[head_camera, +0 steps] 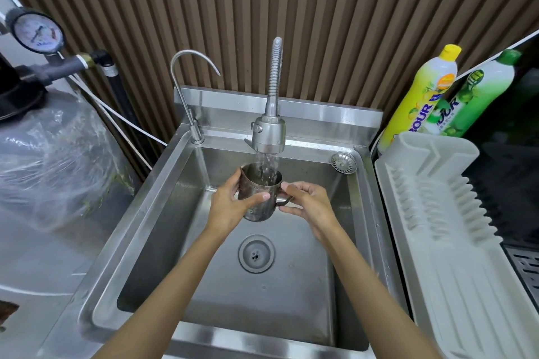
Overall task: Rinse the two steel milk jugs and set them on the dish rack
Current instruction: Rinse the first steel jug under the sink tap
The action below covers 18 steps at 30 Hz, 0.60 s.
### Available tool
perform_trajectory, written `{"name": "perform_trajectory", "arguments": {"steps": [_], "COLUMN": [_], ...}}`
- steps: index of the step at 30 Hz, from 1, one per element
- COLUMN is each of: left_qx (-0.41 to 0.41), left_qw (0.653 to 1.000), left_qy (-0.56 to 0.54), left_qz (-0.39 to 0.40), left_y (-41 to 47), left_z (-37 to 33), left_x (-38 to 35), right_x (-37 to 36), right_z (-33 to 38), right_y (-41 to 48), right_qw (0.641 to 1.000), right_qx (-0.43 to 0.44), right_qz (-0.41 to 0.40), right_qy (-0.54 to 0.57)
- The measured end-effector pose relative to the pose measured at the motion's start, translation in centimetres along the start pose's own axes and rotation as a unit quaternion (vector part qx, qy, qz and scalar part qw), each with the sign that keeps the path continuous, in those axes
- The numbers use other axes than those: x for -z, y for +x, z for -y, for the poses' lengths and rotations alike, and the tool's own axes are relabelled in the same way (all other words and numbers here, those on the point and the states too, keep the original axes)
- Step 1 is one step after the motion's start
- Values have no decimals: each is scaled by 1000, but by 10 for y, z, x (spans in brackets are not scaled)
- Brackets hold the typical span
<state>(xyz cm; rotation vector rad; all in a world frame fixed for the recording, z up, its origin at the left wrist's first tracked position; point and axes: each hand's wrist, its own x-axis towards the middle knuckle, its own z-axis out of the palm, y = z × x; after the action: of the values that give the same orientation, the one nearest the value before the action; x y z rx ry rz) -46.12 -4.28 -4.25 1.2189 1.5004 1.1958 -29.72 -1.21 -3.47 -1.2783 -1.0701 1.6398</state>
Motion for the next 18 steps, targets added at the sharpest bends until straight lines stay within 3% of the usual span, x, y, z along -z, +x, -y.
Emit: {"name": "perform_trajectory", "arguments": {"steps": [18], "left_qx": [-7], "left_qw": [1000], "left_qy": [24], "left_qz": [-7], "left_y": [-12], "left_z": [10], "left_x": [-6], "right_x": [4], "right_z": [-9], "right_y": [-12], "right_qw": [999], "right_qx": [34], "right_qz": [-15], "right_qy": [-4]}}
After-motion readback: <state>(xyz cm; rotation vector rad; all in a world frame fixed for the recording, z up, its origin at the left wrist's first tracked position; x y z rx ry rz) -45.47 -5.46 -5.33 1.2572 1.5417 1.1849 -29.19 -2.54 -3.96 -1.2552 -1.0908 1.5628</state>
